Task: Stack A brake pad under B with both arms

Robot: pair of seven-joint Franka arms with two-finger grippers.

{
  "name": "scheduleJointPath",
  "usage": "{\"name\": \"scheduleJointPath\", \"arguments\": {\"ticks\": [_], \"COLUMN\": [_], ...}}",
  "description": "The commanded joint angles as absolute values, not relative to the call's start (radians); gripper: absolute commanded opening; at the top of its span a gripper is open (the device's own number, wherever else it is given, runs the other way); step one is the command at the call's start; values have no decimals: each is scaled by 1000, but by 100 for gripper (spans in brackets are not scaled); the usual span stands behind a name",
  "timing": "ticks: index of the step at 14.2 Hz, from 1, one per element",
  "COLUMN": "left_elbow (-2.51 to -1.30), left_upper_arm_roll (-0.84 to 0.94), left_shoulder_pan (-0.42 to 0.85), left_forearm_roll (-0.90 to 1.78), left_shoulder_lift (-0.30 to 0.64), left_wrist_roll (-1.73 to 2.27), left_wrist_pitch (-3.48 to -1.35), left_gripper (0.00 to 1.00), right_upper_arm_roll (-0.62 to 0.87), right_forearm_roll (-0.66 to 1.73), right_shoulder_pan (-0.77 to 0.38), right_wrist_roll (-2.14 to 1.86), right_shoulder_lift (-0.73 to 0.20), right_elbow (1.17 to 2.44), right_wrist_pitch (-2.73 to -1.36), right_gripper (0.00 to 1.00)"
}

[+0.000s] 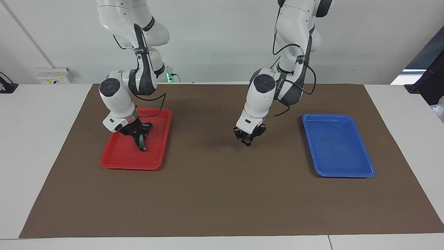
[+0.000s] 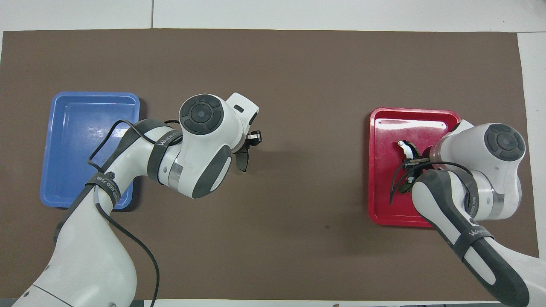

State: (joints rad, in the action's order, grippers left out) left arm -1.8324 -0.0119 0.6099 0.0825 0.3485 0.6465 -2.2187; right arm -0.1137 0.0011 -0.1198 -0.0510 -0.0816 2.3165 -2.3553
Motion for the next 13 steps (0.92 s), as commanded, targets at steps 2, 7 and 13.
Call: {"name": "scheduleJointPath", "arguments": {"ticks": [2, 7, 13], "left_elbow": [-1809, -1816, -1856], "left_upper_arm_roll": [-31, -31, -54], "left_shoulder_pan": [634, 653, 560], "left_forearm_roll": [123, 123, 115], "left_shoulder_lift": [409, 422, 290], "left_wrist_roll": [657, 649, 530], "left_wrist_pitch": [-2279, -2330, -2295], "left_gripper": [1, 91, 100], "right_upper_arm_roll": [-107, -107, -109], "right_forearm_roll": [6, 20, 82], "right_shoulder_pan": [-98, -98, -115], "right_wrist_roll": [-80, -83, -72], "right_shoulder_lift": [-83, -81, -116], "right_elbow": [2113, 2014, 1884], "right_wrist_pitch": [-2124, -2010, -1895], "right_gripper": [0, 0, 0]}}
